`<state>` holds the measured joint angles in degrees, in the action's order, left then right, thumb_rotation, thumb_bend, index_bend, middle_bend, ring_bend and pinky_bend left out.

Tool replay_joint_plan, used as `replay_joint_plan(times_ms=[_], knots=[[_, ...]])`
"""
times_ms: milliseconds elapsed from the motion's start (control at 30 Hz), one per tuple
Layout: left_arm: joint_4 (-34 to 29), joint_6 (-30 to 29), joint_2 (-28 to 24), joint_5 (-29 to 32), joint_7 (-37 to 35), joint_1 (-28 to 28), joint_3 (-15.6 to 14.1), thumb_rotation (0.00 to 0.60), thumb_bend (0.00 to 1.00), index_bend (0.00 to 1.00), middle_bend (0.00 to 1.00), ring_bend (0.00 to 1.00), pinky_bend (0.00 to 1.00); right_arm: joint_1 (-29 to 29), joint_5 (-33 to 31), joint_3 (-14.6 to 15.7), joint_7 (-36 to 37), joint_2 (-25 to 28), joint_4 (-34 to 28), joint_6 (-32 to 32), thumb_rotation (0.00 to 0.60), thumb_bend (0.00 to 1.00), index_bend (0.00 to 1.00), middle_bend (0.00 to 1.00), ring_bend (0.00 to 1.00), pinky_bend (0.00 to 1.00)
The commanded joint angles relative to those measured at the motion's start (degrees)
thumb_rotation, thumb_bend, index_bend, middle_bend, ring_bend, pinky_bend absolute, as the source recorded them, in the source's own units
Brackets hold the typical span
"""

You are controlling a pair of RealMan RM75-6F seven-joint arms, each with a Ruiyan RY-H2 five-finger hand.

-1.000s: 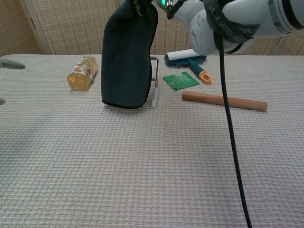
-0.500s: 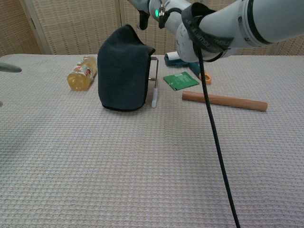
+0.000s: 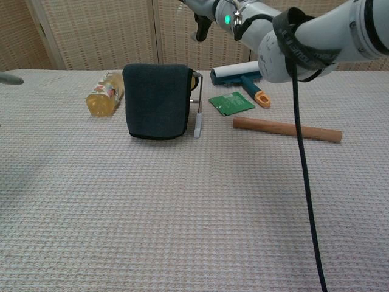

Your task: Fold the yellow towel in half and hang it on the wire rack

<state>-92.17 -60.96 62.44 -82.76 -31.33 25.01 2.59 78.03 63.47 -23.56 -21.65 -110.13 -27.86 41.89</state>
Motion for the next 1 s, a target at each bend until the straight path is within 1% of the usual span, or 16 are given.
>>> replay_joint_plan(times_ms=[33,133,167,233,367,467,567,633,733,867,1000], knots=[[0.3,-0.7,0.2,0.7,2.5,-0.3,0.4,0.600,0.43,0.06,0.79,0.72,0.87,-7.1,0.8,2.1,1.0,8.3,-13.6,3.0,0.600,0.39,0.00,0.89,1.00,1.00],[0.3,-1.5,0.3,1.4,5.1,-0.5,0.8,0.600,0.43,0.14,0.74,0.66,0.83,-11.0,0.0,2.9,0.3,13.6,-22.8,4.0,0.600,0.39,0.02,0.87,0.99,1.00],[0.5,-2.2,0.6,1.8,6.8,-0.7,1.0,0.600,0.43,0.16,0.73,0.63,0.82,-12.7,-0.3,3.4,-0.4,16.0,-26.8,4.4,0.600,0.39,0.03,0.86,0.98,1.00],[0.8,-3.5,1.2,2.3,9.6,-1.2,1.3,0.600,0.43,0.17,0.71,0.60,0.78,-15.4,-1.4,4.3,-1.2,20.3,-33.6,4.7,0.600,0.39,0.04,0.82,0.93,1.00],[1.6,-6.0,2.4,2.9,14.4,-2.0,1.9,0.600,0.42,0.19,0.64,0.53,0.69,-20.5,-3.0,5.9,-1.1,27.0,-44.5,6.5,0.600,0.39,0.05,0.76,0.84,0.99],[2.1,-7.7,3.2,3.3,17.3,-2.6,2.3,0.600,0.42,0.19,0.60,0.50,0.65,-24.3,-2.9,7.6,0.5,31.3,-50.9,8.3,0.600,0.39,0.07,0.70,0.77,0.93],[2.3,-8.5,3.5,3.5,18.7,-3.0,2.4,0.600,0.42,0.19,0.57,0.48,0.63,-27.6,-1.9,9.1,2.8,34.6,-55.2,9.9,0.600,0.40,0.08,0.65,0.70,0.86],[2.7,-9.5,3.9,3.6,20.2,-3.6,2.4,0.600,0.42,0.19,0.56,0.47,0.62,-30.9,-0.1,10.7,5.0,37.3,-58.3,12.2,0.600,0.40,0.08,0.63,0.67,0.84],[2.9,-11.0,4.2,3.4,22.0,-4.3,2.4,0.600,0.42,0.19,0.55,0.46,0.60,-34.9,2.7,12.7,8.0,40.1,-61.4,15.6,0.600,0.40,0.09,0.60,0.63,0.81],[2.5,-13.3,4.6,3.1,23.9,-5.8,2.1,0.600,0.42,0.19,0.53,0.45,0.55,-40.1,7.4,15.6,11.0,42.7,-64.6,21.0,0.600,0.40,0.09,0.55,0.57,0.77],[1.9,-16.5,4.9,2.1,25.7,-7.6,1.7,0.600,0.41,0.19,0.52,0.44,0.53,-45.7,12.9,18.7,14.1,44.8,-66.3,27.6,0.600,0.40,0.09,0.46,0.44,0.67]])
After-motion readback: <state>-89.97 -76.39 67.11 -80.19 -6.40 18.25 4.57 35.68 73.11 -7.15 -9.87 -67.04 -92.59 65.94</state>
